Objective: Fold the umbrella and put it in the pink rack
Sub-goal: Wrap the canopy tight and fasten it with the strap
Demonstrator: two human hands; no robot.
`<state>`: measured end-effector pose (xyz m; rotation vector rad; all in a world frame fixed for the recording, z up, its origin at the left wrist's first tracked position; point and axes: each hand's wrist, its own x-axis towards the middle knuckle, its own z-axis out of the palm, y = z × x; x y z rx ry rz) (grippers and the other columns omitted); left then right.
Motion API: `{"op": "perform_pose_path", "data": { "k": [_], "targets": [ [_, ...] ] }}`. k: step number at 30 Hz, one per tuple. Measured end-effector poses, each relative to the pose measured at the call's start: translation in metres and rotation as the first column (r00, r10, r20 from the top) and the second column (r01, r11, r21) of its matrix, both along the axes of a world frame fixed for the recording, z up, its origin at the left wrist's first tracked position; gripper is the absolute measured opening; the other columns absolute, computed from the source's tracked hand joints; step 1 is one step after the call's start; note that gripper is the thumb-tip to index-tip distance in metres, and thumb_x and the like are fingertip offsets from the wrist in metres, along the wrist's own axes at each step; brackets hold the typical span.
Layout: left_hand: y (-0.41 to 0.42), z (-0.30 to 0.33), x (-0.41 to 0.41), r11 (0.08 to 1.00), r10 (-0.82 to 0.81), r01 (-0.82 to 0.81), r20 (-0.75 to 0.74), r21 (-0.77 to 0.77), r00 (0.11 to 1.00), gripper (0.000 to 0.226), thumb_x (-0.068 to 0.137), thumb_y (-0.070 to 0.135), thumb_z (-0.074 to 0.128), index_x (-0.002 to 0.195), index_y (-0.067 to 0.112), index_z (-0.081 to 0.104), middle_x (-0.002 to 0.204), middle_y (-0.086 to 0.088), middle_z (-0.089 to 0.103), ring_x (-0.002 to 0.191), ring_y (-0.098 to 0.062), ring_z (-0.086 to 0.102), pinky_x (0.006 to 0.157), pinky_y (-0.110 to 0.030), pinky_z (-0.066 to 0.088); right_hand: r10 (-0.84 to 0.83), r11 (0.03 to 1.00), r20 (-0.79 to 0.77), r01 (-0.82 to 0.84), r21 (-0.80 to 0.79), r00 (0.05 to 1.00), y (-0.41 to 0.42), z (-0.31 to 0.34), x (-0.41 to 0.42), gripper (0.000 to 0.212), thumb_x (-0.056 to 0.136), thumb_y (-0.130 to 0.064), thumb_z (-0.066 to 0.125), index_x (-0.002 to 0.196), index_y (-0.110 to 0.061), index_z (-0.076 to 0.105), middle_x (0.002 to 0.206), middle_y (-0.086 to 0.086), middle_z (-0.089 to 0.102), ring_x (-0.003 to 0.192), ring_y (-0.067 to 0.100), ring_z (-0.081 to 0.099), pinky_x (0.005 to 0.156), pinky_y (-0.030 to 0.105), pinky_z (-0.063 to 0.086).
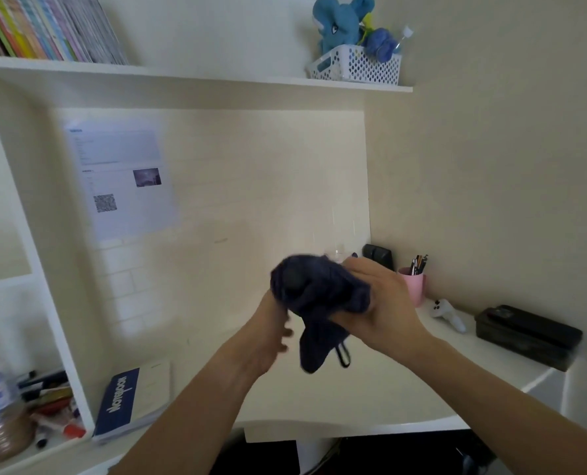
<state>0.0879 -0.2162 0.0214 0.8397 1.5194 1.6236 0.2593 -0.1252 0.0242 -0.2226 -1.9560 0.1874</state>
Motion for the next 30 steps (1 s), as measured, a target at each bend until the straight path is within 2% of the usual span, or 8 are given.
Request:
{"op": "perform_pose_path", "data": {
  "k": [3, 6, 12, 16, 18, 24, 27, 30],
  "targets": [
    [-0.002, -0.013, -0.036, 0.978, -0.165, 0.182, -0.149, 0.106, 0.975, 0.093, 0.081, 0.081, 0.062, 0.141, 0.009, 0.064, 0.146, -0.015, 0.063, 0.141, -0.031, 0.055, 0.118, -0.044, 0.042, 0.224, 0.749, -0.077, -0.222, -0.624, 0.972, -0.002, 0.018, 0.007, 0.029, 0.068, -0.023, 0.096, 0.084, -0.017, 0.072, 0.074, -0.008, 0.079, 0.072, 0.006, 0.076, 0.064, 0.021, 0.061],
    [-0.031, -0.003, -0.004, 0.923, -0.310, 0.347, -0.212, 0.166, 0.927, 0.025, 0.088, 0.040, 0.073, 0.103, 0.024, 0.087, 0.108, 0.005, 0.083, 0.104, -0.014, 0.076, 0.093, -0.027, 0.057, 0.329, 0.532, -0.233, -0.383, -0.755, 0.915, 0.005, 0.029, 0.010, 0.037, 0.067, -0.019, 0.097, 0.098, -0.009, 0.078, 0.095, 0.002, 0.084, 0.092, 0.017, 0.080, 0.081, 0.034, 0.066],
    [-0.023, -0.027, 0.009, 0.936, -0.264, 0.284, -0.122, 0.206, 0.957, 0.027, 0.102, 0.006, 0.058, 0.076, 0.005, 0.066, 0.062, -0.014, 0.062, 0.041, -0.015, 0.060, 0.040, -0.023, 0.051, 0.346, 0.368, -0.234, -0.361, -0.857, 0.908, 0.003, 0.043, 0.018, 0.040, 0.072, -0.024, 0.094, 0.106, -0.013, 0.079, 0.100, -0.001, 0.084, 0.094, 0.015, 0.080, 0.083, 0.029, 0.064],
    [0.056, -0.084, -0.083, 0.951, -0.021, -0.036, 0.178, 0.308, 0.984, 0.010, 0.102, 0.008, 0.066, 0.097, -0.001, 0.069, 0.100, -0.026, 0.067, 0.066, -0.011, 0.080, 0.061, -0.021, 0.064, 0.476, 0.381, 0.011, -0.195, -0.904, 0.880, 0.012, 0.055, 0.044, 0.040, 0.077, -0.029, 0.089, 0.107, -0.007, 0.073, 0.076, -0.006, 0.071, 0.060, 0.011, 0.060, 0.054, 0.029, 0.032],
    [0.030, -0.063, -0.042, 0.941, -0.057, 0.036, 0.051, 0.335, 0.997, 0.022, 0.083, 0.019, 0.089, 0.079, 0.004, 0.073, 0.076, -0.016, 0.076, 0.053, -0.009, 0.076, 0.050, -0.020, 0.059, 0.491, 0.430, 0.092, -0.149, -0.890, 0.866, 0.015, 0.056, 0.051, 0.044, 0.079, -0.025, 0.088, 0.114, -0.001, 0.073, 0.078, -0.003, 0.063, 0.064, 0.013, 0.042, 0.058, 0.034, 0.016],
    [0.001, -0.023, 0.017, 0.924, 0.162, -0.022, -0.340, 0.381, 0.926, 0.023, 0.103, 0.012, 0.061, 0.097, 0.030, 0.074, 0.085, 0.012, 0.082, 0.093, -0.021, 0.078, 0.076, -0.025, 0.063, 0.420, 0.512, 0.125, -0.120, -0.851, 0.899, 0.012, 0.056, 0.053, 0.035, 0.086, -0.026, 0.083, 0.111, -0.005, 0.073, 0.075, -0.003, 0.057, 0.056, 0.008, 0.039, 0.052, 0.024, 0.021],
    [0.005, -0.029, 0.021, 0.885, 0.341, -0.077, -0.526, 0.460, 0.780, 0.032, 0.083, 0.045, 0.062, 0.114, 0.053, 0.066, 0.111, 0.009, 0.074, 0.112, -0.024, 0.072, 0.098, -0.042, 0.059, 0.357, 0.536, 0.108, -0.109, -0.837, 0.928, 0.003, 0.050, 0.044, 0.009, 0.095, -0.014, 0.072, 0.097, -0.006, 0.069, 0.059, -0.012, 0.066, 0.044, -0.004, 0.056, 0.044, 0.013, 0.040],
    [0.004, -0.041, 0.032, 0.821, 0.478, -0.002, -0.687, 0.571, 0.547, 0.061, 0.085, 0.041, 0.059, 0.144, 0.051, 0.053, 0.110, 0.004, 0.065, 0.093, -0.008, 0.064, 0.081, -0.019, 0.053, 0.223, 0.551, -0.073, -0.187, -0.813, 0.972, -0.012, 0.038, 0.025, 0.002, 0.094, -0.009, 0.069, 0.096, -0.008, 0.069, 0.082, 0.002, 0.077, 0.072, 0.004, 0.074, 0.059, 0.019, 0.057]
  ]
}}
